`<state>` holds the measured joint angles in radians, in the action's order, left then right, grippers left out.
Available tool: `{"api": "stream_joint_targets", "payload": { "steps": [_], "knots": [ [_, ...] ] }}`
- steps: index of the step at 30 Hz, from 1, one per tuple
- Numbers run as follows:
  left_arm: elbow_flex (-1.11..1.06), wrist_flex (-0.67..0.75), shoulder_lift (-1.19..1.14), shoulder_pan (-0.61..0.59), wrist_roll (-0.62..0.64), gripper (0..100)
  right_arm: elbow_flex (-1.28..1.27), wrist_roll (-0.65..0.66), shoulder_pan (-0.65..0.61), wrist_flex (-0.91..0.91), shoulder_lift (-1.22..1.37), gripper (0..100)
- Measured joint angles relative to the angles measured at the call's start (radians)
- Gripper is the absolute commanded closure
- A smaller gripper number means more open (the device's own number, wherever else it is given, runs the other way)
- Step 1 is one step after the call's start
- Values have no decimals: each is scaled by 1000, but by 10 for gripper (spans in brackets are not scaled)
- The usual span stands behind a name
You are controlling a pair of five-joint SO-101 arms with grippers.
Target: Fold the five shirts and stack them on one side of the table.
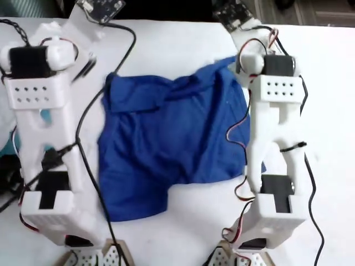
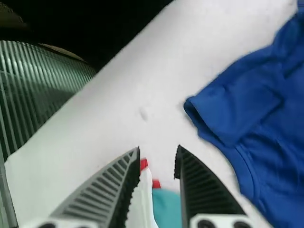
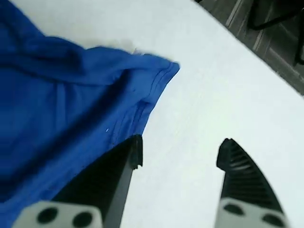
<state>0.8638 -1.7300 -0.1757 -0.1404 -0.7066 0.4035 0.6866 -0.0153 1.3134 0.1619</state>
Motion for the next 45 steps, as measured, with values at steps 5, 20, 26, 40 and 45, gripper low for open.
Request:
{"api": "stream_joint_targets", "payload": {
  "steps": [5, 20, 26, 40, 45],
  "knots": [
    [-25, -55, 21, -20, -21, 861, 31, 8, 3, 305, 0, 738],
    [-773, -57, 592, -40, -21, 861, -457, 2, 129, 393, -137, 779],
    [-1005, -57, 730, -44, -21, 862, -546, 0, 196, 339, -64, 780],
    [-1244, -57, 839, -44, -21, 921, -563, 2, 195, 262, 195, 787],
    [-1249, -57, 839, -44, -21, 923, -549, -2, 183, 230, 262, 954]
  ]
}}
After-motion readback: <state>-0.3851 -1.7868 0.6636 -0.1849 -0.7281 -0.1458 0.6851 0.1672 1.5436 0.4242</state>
